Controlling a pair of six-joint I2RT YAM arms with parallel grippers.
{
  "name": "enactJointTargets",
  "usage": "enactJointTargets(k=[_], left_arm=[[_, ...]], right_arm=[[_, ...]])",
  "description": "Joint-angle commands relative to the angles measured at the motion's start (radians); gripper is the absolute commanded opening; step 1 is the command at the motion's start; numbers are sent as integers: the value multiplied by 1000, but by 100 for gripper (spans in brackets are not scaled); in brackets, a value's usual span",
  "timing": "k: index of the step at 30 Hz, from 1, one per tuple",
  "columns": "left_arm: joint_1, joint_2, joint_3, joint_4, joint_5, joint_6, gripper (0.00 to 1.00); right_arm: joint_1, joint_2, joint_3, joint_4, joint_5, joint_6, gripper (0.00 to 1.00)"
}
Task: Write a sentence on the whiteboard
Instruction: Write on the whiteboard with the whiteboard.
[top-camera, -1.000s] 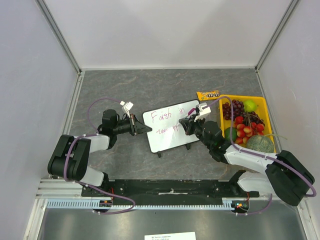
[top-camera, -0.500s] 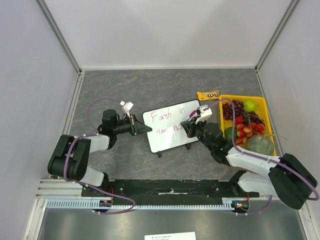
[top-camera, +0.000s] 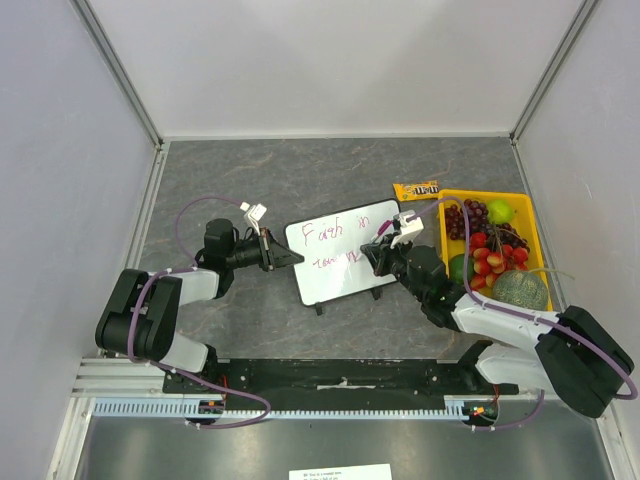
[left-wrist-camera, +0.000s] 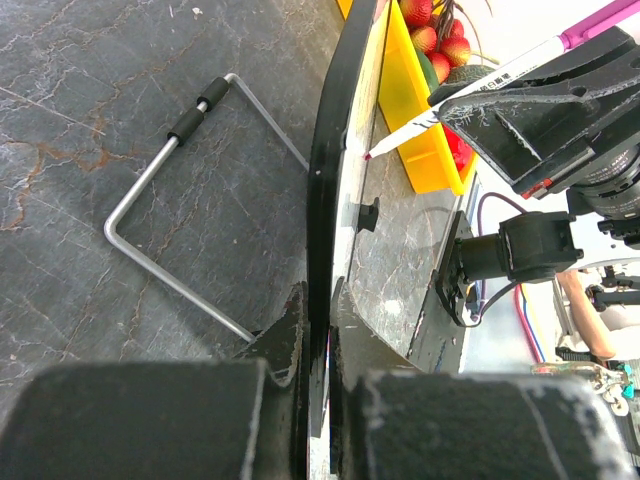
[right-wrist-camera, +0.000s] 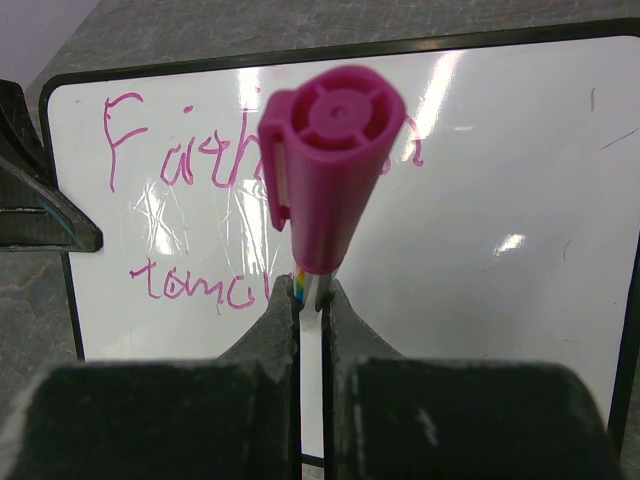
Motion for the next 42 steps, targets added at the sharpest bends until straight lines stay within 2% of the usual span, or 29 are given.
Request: enactJointTargets(k=[1, 42], left_arm=[[8, 25, -12, -45, -68, 84, 2], [8, 30, -9, -40, -62, 82, 2]], right_arm=[[0, 16, 13, -42, 25, -14, 0], [0, 64, 116, -7, 113, -3, 0]])
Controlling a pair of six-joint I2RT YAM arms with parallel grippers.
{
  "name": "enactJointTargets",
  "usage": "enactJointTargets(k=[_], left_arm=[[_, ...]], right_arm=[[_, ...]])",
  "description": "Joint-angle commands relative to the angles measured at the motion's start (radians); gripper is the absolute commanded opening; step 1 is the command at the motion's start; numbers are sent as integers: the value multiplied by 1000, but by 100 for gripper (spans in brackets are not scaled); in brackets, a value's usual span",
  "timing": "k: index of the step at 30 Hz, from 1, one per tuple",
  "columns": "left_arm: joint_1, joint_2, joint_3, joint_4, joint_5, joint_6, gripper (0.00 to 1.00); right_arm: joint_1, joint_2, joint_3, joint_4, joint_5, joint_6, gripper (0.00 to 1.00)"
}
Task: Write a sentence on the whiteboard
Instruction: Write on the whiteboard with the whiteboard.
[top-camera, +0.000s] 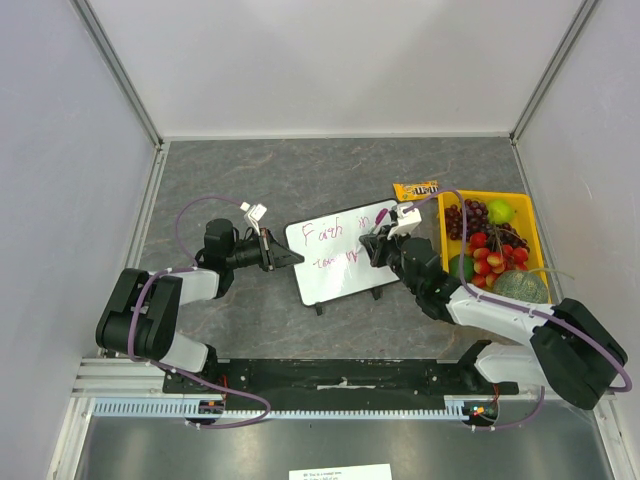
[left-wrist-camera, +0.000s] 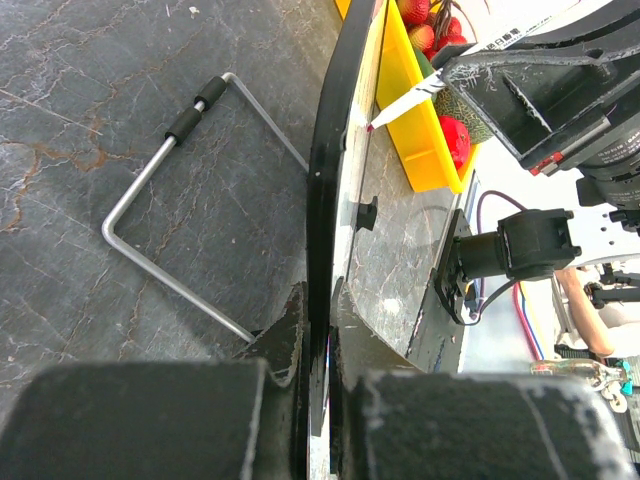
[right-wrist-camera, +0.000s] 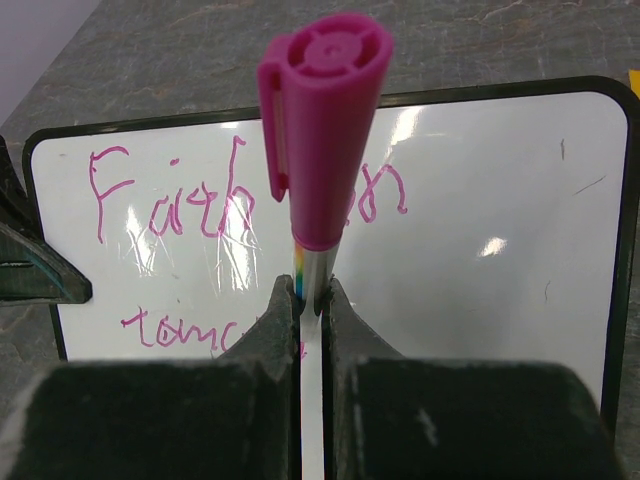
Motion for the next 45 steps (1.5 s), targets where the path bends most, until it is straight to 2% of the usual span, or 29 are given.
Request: enactJointTargets(k=[1, 26, 40, 45], left_arm=[[8, 23, -10, -47, -69, 84, 2], [6, 23, -10, -47, -69, 84, 2], [8, 26, -9, -47, -69, 82, 2], [8, 23, -10, -47, -68, 82, 2]], right_arm=[[-1, 16, 42, 7, 59, 0, 0], [-1, -9, -8, 4, 74, 26, 0], [-2, -130, 9, -48, 77, 21, 0], [-1, -110, 18, -62, 94, 11, 0]])
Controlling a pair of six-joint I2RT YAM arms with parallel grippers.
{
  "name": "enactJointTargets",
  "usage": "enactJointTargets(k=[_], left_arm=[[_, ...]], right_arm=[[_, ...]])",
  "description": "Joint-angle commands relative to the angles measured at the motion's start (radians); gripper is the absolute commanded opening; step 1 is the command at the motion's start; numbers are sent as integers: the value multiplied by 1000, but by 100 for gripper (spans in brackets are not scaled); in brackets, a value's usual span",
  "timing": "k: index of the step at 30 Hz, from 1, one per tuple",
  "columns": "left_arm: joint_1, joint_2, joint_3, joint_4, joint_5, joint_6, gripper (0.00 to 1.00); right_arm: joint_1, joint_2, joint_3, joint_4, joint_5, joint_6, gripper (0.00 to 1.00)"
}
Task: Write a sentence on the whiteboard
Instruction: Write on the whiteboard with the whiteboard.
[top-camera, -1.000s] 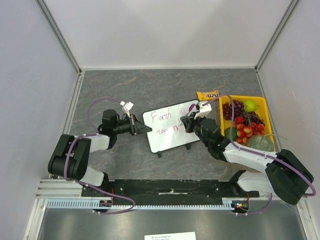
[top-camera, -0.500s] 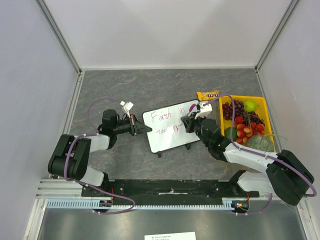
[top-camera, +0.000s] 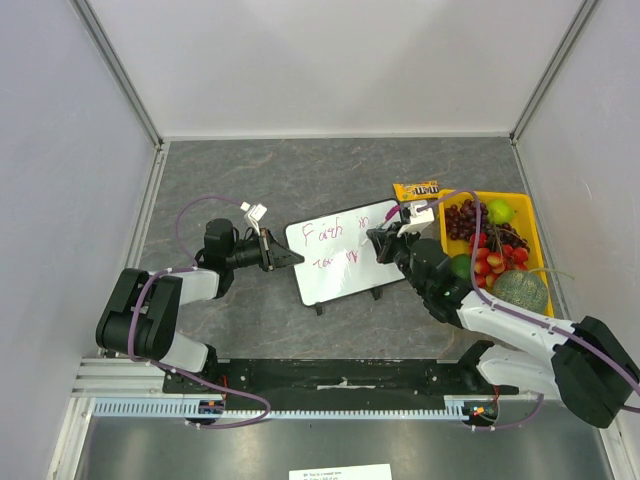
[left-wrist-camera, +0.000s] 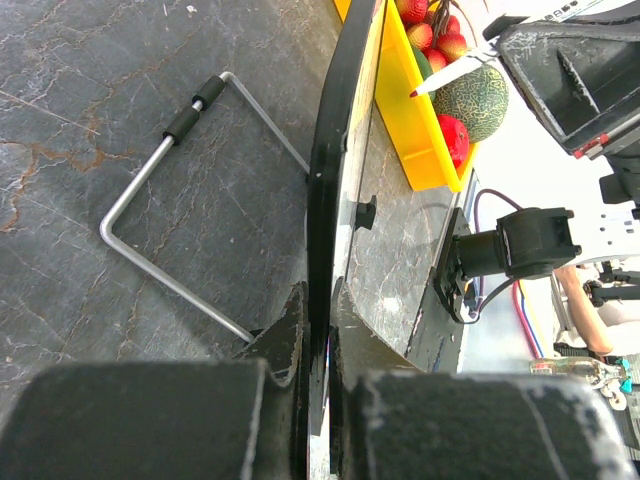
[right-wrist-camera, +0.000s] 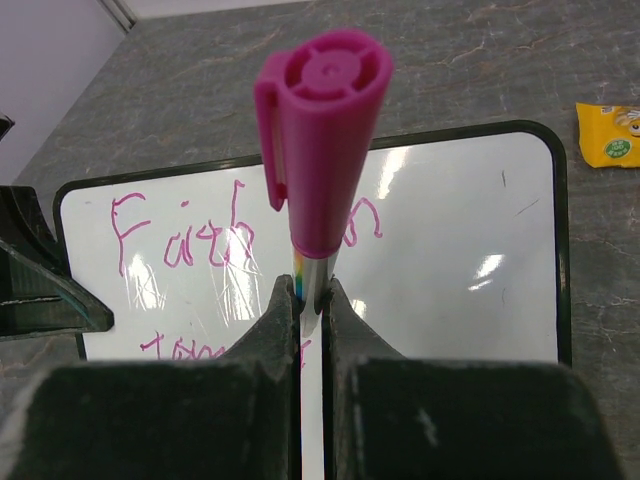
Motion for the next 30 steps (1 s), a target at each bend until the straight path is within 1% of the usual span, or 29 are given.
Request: enactJointTargets(k=[1, 8, 12, 17, 23, 30], left_arm=[[6, 24, -10, -49, -74, 82, 2], [8, 22, -10, -49, -72, 82, 2], [8, 22, -10, -46, -74, 83, 2], [6, 24, -10, -48, -72, 82, 2], [8, 25, -9, -45, -71, 80, 2], [6, 28, -7, -45, -68, 80, 2]], right_arm=[[-1, 17, 11, 1, 34, -10, 0], [-2, 83, 5, 44, 24, 10, 0], [-1, 82, -10, 58, 44, 20, 0], [-1, 88, -18, 68, 31, 20, 0], [-1, 111, -15, 65, -11, 23, 0], [-1, 100, -18, 26, -32, 20, 0]])
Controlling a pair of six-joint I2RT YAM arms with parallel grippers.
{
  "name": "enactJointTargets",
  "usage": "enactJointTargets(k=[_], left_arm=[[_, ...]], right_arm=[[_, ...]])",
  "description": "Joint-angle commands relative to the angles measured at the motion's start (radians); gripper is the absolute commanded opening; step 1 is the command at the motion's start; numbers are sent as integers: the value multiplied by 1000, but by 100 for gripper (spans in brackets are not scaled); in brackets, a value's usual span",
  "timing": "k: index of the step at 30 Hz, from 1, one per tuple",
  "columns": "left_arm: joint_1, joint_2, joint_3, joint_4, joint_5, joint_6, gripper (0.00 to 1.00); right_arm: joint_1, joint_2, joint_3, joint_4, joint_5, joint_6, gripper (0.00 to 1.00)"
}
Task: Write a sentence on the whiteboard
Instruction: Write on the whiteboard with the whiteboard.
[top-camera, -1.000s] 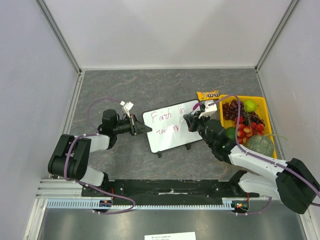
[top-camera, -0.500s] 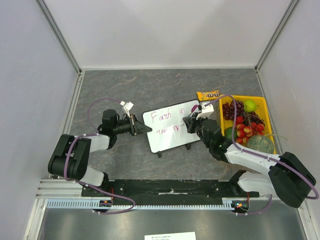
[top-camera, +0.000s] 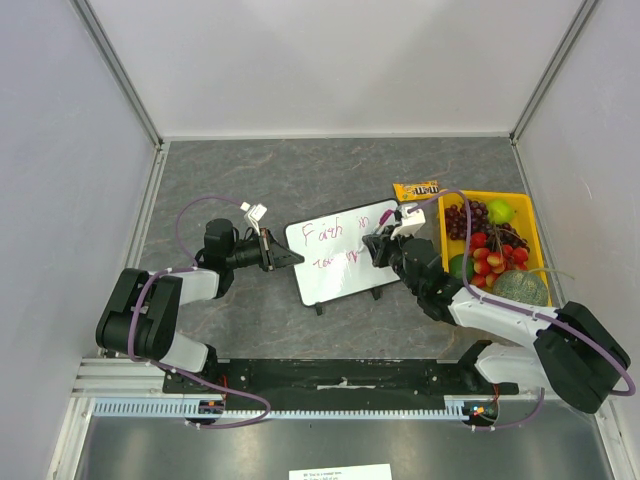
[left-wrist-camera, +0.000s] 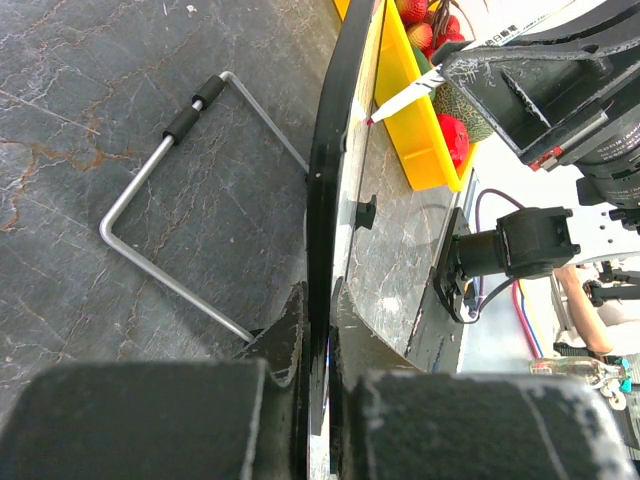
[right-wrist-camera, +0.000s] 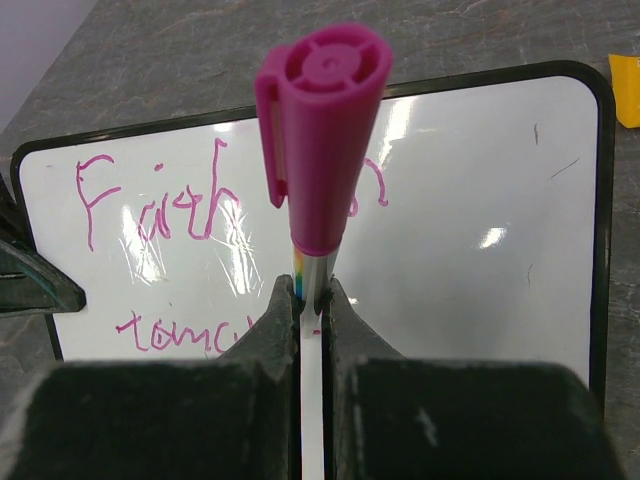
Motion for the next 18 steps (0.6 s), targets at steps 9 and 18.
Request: enactJointTargets(k=[9, 18], left_arm=[[6, 28, -9, -45, -70, 80, 2], [8, 30, -9, -42, -67, 80, 2]], right_arm=[[-1, -14, -28, -58, 2, 6, 0], [-2, -25, -20, -83, 63, 4, 0]])
